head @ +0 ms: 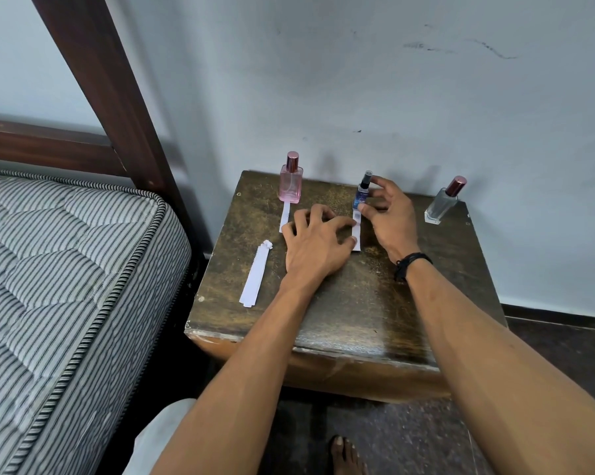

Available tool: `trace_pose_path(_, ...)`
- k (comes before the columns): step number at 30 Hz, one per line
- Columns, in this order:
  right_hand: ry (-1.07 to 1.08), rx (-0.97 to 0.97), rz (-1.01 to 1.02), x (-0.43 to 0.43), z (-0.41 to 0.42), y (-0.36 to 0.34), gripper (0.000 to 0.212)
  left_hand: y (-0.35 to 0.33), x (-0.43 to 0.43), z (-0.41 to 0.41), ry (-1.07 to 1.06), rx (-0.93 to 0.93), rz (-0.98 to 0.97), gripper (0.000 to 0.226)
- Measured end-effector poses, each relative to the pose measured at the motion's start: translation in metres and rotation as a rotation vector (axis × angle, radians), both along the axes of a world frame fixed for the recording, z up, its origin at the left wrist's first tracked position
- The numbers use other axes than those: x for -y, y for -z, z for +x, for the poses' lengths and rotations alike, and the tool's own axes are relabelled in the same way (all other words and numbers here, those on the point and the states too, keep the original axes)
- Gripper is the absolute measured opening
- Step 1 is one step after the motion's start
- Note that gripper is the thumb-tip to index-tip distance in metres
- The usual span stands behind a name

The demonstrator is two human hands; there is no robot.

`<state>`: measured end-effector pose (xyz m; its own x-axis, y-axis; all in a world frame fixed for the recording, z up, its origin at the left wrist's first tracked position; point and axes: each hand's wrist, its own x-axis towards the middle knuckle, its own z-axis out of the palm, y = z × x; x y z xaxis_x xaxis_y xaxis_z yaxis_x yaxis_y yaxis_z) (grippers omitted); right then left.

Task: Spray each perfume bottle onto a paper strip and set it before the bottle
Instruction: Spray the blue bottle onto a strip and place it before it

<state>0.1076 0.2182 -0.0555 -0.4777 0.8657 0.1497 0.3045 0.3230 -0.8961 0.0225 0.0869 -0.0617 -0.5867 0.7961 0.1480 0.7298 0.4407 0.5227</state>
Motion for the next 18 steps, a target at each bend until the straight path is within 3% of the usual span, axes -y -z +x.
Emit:
trace_pose_path(9, 0.002, -0.031, -0.024, -0.004, 0.002, 0.001, 0.063, 0.001, -0.001, -0.002, -0.01, 0.032, 0.015, 0.036)
trace_pose_path(18, 0.076, -0.193, -0.071, -0.006, 0.012, 0.003, 0.054, -0.002, 0.002, -0.001, -0.023, 0.089, 0.073, 0.029)
